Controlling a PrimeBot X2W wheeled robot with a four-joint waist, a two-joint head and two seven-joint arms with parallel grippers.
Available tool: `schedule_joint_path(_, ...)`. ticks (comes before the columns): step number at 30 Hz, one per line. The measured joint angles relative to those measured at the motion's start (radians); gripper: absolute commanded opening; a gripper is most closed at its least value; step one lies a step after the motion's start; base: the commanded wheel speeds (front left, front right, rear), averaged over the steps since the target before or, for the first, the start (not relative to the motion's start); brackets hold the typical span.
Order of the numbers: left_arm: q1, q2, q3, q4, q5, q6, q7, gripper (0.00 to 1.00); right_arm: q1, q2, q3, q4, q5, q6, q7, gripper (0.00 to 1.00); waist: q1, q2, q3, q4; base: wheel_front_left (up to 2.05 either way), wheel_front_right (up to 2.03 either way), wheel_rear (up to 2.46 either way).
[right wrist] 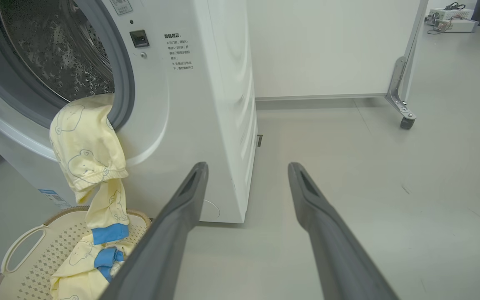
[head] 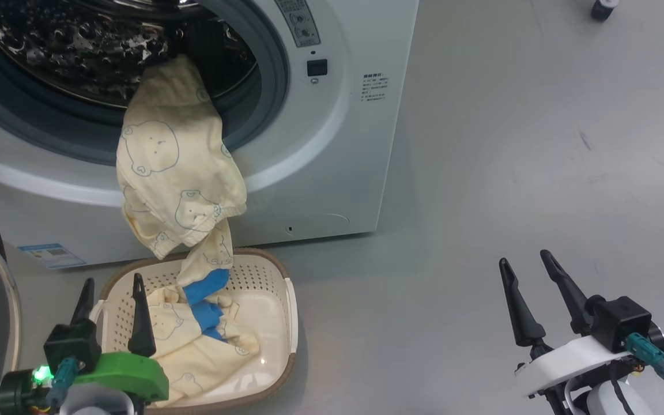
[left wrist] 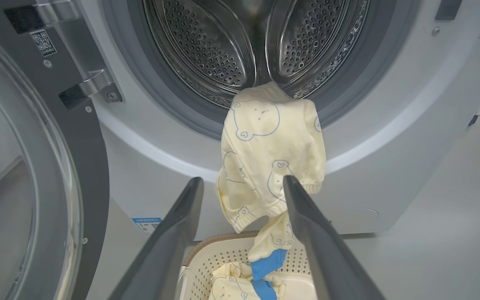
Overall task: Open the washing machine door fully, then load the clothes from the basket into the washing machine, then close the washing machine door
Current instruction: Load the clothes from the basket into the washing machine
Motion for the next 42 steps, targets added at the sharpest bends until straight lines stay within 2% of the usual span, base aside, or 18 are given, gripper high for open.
schedule_joint_path(7, 0.07, 0.002, -0.019, -0.006, -0.014, 0.0, 0.0, 1.0, 0.03, 0.011, 0.008, -0.001, 0.0, 0.0, 0.0, 1.0, 0.0, 0.0, -0.069, -0.008, 0.0, 0.0, 0.0)
schedule_joint_path(13, 0.078, 0.002, -0.029, -0.025, -0.016, 0.0, 0.0, 1.0, 0.037, 0.012, 0.008, -0.012, 0.0, 0.0, 0.0, 1.0, 0.0, 0.0, -0.082, -0.023, 0.0, 0.0, 0.0)
schedule_joint_path(33, 0.083, 0.003, -0.071, -0.054, -0.042, 0.013, 0.001, 1.0, 0.049, 0.017, 0.005, -0.048, 0.0, 0.0, 0.0, 1.0, 0.0, 0.0, -0.048, -0.026, 0.0, 0.0, 0.0)
schedule_joint_path(36, 0.081, 0.004, -0.089, -0.043, -0.079, 0.012, 0.024, 1.0, 0.049, 0.017, 0.004, -0.058, 0.0, 0.0, 0.0, 1.0, 0.0, 0.0, -0.033, -0.024, 0.0, 0.0, 0.0)
schedule_joint_path(42, 0.046, 0.005, -0.121, 0.005, -0.082, 0.006, 0.081, 1.0, 0.043, 0.013, 0.006, -0.081, -0.001, 0.0, 0.0, 1.0, 0.0, 0.0, 0.008, -0.015, 0.0, 0.0, 0.0)
